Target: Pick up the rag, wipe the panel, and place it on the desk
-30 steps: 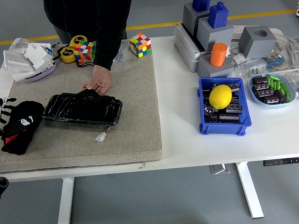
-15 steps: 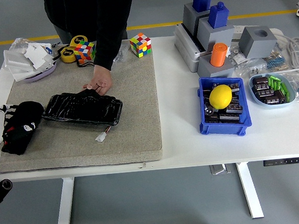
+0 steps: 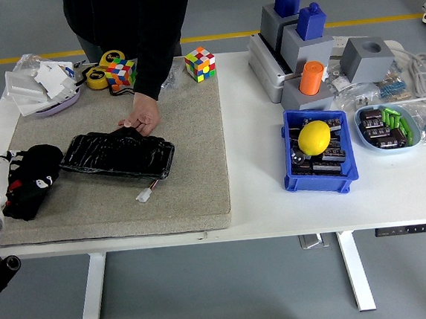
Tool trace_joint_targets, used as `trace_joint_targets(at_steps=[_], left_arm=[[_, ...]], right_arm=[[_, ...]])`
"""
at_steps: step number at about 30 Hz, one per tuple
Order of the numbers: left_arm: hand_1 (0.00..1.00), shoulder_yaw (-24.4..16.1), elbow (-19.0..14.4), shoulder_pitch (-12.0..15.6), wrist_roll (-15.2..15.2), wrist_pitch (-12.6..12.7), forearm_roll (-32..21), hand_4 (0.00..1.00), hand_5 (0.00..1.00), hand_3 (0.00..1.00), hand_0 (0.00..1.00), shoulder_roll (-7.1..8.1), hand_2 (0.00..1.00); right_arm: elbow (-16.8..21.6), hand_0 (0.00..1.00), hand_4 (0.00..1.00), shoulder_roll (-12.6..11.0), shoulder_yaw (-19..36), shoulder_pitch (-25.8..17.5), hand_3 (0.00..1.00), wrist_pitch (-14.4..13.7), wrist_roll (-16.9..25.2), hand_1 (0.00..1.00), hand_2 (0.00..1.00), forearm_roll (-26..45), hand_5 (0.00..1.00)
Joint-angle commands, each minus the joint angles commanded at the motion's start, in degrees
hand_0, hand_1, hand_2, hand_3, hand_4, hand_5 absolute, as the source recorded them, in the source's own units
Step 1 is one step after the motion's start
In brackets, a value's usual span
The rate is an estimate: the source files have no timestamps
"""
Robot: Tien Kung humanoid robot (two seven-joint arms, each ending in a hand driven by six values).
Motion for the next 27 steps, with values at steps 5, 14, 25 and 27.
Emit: trace_joint_targets(at_steps=[5,14,25,27], left_arm=[[0.551,-0.2,-0.1,0.1,-0.3,0.8,0.1,0.953,0.361,0.745,0.372,-0.26,0.634],[0.388,-0.3,-0.3,0.1,-0.2,1.9,0.1,0.876,0.156,0.624,0.276,-0.36,0.523],[0.370,0.1,-0.3,0.2,-0.3,2.4,0.5,0.859,0.081,0.582,0.247,-0.61,0.522],[0.370,0.2,-0.2,0.2,-0.2,2.4,0.5,0.859,0.081,0.582,0.247,-0.68,0.522]], right_arm=[[0.3,0.724,0.998,0.0,0.6,-0.1,0.626,-0.1,0.1,0.658,0.680,-0.5,0.602],[0.4,0.725,0.998,0.0,0.7,0.0,0.629,-0.3,0.1,0.658,0.680,-0.6,0.606],[0.4,0.724,0.998,-0.1,1.1,-0.1,0.629,-0.3,0.2,0.659,0.680,-0.7,0.608],[0.4,0.724,0.998,-0.1,1.1,-0.1,0.629,-0.3,0.2,0.659,0.680,-0.7,0.608]])
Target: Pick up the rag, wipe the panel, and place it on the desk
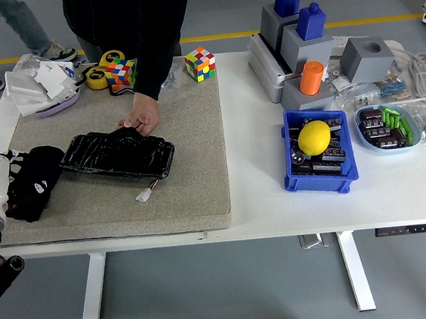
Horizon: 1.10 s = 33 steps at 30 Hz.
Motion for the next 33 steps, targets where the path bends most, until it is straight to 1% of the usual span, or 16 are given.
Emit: trace_joint_targets(at_steps=[3,4,9,10,15,16,21,22,33], left_arm=[[0.370,0.4,0.3,-0.1,0.1,0.0,0.1,0.859,0.081,0.582,0.247,-0.05,0.522],[0.367,0.7,0.4,-0.2,0.0,0.0,0.0,0.843,0.049,0.582,0.240,-0.04,0.524],[0.367,0.7,0.2,-0.1,0.0,0.2,0.3,0.843,0.049,0.582,0.240,-0.17,0.524],[0.320,0.7,0.1,-0.1,-0.1,0.3,0.4,0.814,0.030,0.582,0.235,-0.16,0.523],[0.320,0.3,-0.4,-0.1,-0.2,0.7,0.6,0.814,0.030,0.582,0.235,-0.09,0.523],[0.203,0.2,-0.5,-0.1,-0.2,0.8,0.9,0.750,0.002,0.655,0.221,-0.09,0.536],[0.203,-0.2,-0.8,-0.2,-0.1,1.0,1.3,0.750,0.002,0.655,0.221,-0.11,0.536],[0.164,-0.2,-0.9,-0.2,0.0,1.0,1.4,0.660,0.002,0.648,0.206,-0.09,0.535],[0.144,-0.8,-0.6,0.1,-0.1,1.2,2.0,0.641,0.002,0.646,0.193,0.03,0.536]], right_arm=[[0.0,0.724,0.998,0.0,0.0,0.1,0.629,0.0,0.0,0.659,0.680,0.0,0.608],[0.0,0.724,0.998,0.0,0.0,0.0,0.630,0.0,0.0,0.658,0.680,0.0,0.609],[-0.1,0.724,0.998,0.0,0.1,0.0,0.630,0.0,0.0,0.658,0.680,0.0,0.609],[0.0,0.724,0.998,0.0,0.1,0.0,0.631,0.0,0.0,0.659,0.680,0.0,0.610],[-0.1,0.724,0.998,0.0,0.1,0.0,0.631,0.0,0.0,0.659,0.680,0.0,0.610],[-0.1,0.724,0.998,0.0,0.1,0.0,0.631,0.0,0.0,0.659,0.680,0.0,0.610],[-0.1,0.724,0.998,0.1,0.2,0.0,0.631,0.0,0.0,0.659,0.680,-0.1,0.610],[-0.1,0.724,0.998,0.1,0.2,0.0,0.631,0.0,0.0,0.659,0.680,-0.1,0.611],[-0.1,0.725,0.998,0.0,0.1,-0.1,0.632,0.0,-0.1,0.659,0.680,-0.2,0.611]])
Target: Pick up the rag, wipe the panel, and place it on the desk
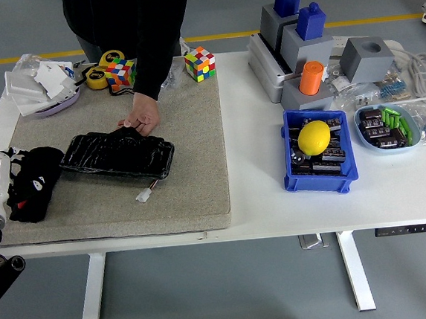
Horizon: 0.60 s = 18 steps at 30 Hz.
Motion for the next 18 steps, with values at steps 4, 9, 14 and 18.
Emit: trace_joint_targets(at_steps=[4,9,14,18], left_arm=[[0.135,-0.1,-0.1,0.0,-0.1,0.1,0.0,0.638,0.002,0.645,0.188,0.14,0.535],[0.126,-0.2,-0.3,0.0,-0.2,0.0,0.3,0.627,0.002,0.642,0.189,0.30,0.530],[0.122,-0.2,-0.8,0.0,-0.1,-0.1,0.5,0.620,0.002,0.639,0.187,0.71,0.530],[0.122,-0.3,-0.8,0.0,-0.1,-0.2,0.6,0.620,0.002,0.639,0.187,0.97,0.530]], right_arm=[[0.0,0.725,0.998,0.1,0.1,0.0,0.632,0.0,0.0,0.659,0.680,-0.1,0.610],[0.0,0.726,0.998,0.0,-0.1,0.0,0.632,0.0,0.0,0.658,0.681,0.0,0.610],[-0.1,0.725,0.998,0.0,-0.2,0.0,0.634,0.0,-0.1,0.658,0.681,0.0,0.611],[-0.1,0.725,0.998,0.0,-0.2,0.1,0.634,0.0,0.0,0.658,0.681,0.0,0.611]])
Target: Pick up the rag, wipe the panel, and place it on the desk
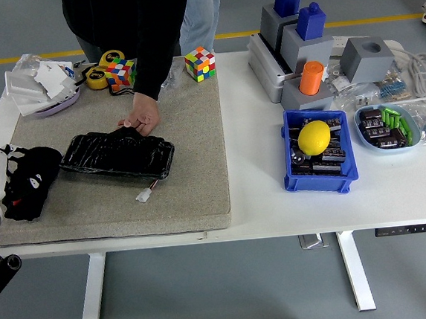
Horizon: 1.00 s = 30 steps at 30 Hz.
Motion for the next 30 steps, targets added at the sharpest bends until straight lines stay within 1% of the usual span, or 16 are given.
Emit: trace_joint_targets(at_steps=[11,16,22,30], left_arm=[[0.109,-0.6,-0.2,0.0,-0.7,0.3,-0.1,0.607,0.002,0.638,0.172,0.22,0.528],[0.106,-0.9,-1.2,0.0,-0.9,0.4,0.0,0.604,0.002,0.636,0.170,0.41,0.526],[0.102,-0.8,-1.1,-0.2,-1.1,0.4,-0.3,0.603,0.002,0.637,0.168,0.58,0.526],[0.102,-0.7,0.9,0.0,-2.2,0.7,-1.4,0.606,0.002,0.636,0.169,0.34,0.526]], right_arm=[[-0.1,0.725,0.998,0.0,0.1,0.0,0.634,0.0,-0.1,0.659,0.680,0.0,0.614],[-0.1,0.725,0.998,0.2,0.2,0.0,0.635,0.1,-0.1,0.659,0.681,0.0,0.615],[-0.1,0.726,0.998,0.1,0.2,0.1,0.636,0.0,-0.1,0.659,0.680,-0.1,0.616],[-0.1,0.724,0.998,0.1,0.5,0.1,0.636,0.0,-0.2,0.659,0.681,-0.2,0.618]])
